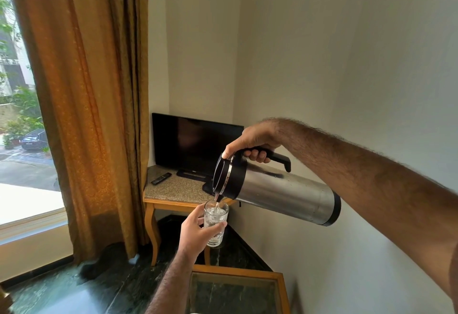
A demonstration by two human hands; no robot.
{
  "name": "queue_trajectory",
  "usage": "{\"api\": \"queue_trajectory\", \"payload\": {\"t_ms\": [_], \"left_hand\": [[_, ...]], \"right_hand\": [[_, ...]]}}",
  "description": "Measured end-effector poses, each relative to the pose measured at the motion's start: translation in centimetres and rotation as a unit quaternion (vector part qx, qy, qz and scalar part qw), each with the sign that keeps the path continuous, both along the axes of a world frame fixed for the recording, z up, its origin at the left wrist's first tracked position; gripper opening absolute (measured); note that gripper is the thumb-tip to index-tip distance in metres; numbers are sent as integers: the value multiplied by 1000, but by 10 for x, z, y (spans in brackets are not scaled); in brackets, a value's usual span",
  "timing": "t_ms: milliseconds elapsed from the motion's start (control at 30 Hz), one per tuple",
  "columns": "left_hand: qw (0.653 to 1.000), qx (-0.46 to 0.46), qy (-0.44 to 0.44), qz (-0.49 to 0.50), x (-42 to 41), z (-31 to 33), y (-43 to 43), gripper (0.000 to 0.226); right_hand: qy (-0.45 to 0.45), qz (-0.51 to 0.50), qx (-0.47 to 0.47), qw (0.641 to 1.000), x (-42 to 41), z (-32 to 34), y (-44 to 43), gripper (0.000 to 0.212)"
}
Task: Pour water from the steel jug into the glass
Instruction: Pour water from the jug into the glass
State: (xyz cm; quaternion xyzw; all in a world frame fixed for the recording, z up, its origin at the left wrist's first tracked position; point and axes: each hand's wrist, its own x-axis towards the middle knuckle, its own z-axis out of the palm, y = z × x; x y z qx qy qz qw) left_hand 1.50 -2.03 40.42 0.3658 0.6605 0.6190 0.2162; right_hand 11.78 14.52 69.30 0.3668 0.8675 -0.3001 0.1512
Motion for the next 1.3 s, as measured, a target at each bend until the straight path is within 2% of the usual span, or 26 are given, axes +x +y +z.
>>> {"api": "queue_trajectory", "payload": {"t_ms": [700, 1067, 1300], "left_hand": [[1000, -11, 10, 3, -1, 2, -2, 52], [1000, -18, 6, 2, -2, -2, 0, 65], [1000, -18, 4, -3, 2, 0, -3, 59]], "right_hand": [[-13, -4, 8, 1000, -8, -1, -2, 56], [-14, -5, 4, 1000, -7, -4, 2, 55], [-15, -7, -5, 1000, -5, -6, 2, 57]]}}
